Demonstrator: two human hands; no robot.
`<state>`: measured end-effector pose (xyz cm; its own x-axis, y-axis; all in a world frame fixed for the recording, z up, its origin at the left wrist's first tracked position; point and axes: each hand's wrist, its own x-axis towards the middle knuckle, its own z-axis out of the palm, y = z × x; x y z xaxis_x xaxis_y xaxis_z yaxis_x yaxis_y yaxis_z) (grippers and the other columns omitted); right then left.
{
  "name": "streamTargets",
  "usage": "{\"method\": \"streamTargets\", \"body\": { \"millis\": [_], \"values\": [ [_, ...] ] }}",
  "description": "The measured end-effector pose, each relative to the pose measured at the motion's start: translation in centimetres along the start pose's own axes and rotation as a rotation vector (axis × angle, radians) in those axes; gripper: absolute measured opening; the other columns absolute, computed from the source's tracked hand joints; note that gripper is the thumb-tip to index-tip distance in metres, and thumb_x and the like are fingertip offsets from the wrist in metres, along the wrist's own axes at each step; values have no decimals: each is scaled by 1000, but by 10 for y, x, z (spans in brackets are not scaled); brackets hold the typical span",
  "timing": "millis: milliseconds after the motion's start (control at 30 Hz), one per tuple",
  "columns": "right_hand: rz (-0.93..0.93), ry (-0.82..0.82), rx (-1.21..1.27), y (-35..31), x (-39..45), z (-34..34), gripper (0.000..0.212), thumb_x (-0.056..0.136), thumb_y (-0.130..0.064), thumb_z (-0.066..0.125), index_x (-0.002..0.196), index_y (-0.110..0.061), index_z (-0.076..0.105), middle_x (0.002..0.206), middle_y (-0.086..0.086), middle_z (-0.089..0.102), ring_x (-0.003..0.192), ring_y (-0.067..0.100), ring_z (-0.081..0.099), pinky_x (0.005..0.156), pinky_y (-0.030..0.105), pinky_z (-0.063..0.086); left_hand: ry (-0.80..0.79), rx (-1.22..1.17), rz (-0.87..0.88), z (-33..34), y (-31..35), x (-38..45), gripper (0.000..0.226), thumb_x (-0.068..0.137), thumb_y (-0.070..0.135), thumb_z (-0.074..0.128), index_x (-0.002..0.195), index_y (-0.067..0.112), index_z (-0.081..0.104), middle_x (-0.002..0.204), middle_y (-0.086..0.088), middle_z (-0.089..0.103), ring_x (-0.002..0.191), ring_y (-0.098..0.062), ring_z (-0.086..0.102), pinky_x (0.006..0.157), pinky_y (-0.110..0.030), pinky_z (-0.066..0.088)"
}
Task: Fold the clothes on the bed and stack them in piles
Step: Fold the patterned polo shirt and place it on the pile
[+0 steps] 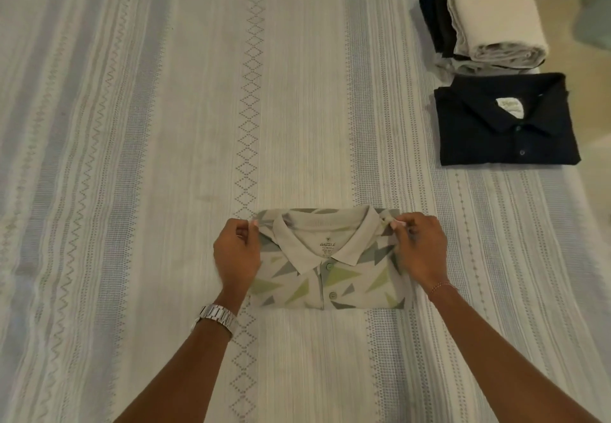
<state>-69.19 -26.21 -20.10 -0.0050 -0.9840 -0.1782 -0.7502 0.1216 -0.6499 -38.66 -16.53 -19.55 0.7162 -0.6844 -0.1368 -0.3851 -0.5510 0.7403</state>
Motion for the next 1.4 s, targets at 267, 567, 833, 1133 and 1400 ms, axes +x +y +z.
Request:
{"method": "streamTargets", "body": {
  "millis": [267, 567, 833, 1133, 1400],
  "values": [
    [34, -46, 352, -12, 24, -25, 4, 96, -21, 70, 94, -18, 68, 91, -3, 72, 86, 12, 68, 75, 22, 54, -99, -486, -386, -7, 7, 25, 22, 90, 33, 76, 100, 14, 74, 95, -7, 77, 91, -25, 73, 82, -43, 60],
    [210, 32, 202, -9, 5, -12, 30, 98, -37, 66, 119, -16, 61, 86, -15, 61, 81, 9, 62, 65, 13, 42, -12, 71, -185, -1, 13, 12, 43, 103, 46, 51, 98, 7, 69, 84, 2, 66, 80, -20, 62, 71, -33, 45],
    [349, -213, 87, -17, -15, 7, 47, 105, -45, 46, 84, -6, 60, 77, 3, 61, 75, 24, 60, 56, 29, 36, -294, 214, -322, 7, 21, -5, 62, 107, 52, 26, 105, 1, 60, 100, -12, 63, 95, -31, 62, 86, -42, 50],
    [316, -189, 326, -14, -35, 4, 27, 102, -39, 57, 104, -14, 65, 95, -6, 70, 90, 11, 65, 75, 30, 50, -458, -188, -461, -3, 20, -3, 35, 104, 48, 46, 103, 22, 69, 97, -2, 73, 87, -20, 71, 67, -31, 54],
    [87, -23, 359, -8, -31, 11, 18, 104, -31, 55, 95, -16, 57, 79, -4, 67, 68, 4, 63, 58, 23, 51, -203, -154, -244, 18, 34, -19, 36, 106, 46, 41, 105, 16, 61, 98, 0, 67, 92, -17, 65, 81, -39, 56]
  ]
}}
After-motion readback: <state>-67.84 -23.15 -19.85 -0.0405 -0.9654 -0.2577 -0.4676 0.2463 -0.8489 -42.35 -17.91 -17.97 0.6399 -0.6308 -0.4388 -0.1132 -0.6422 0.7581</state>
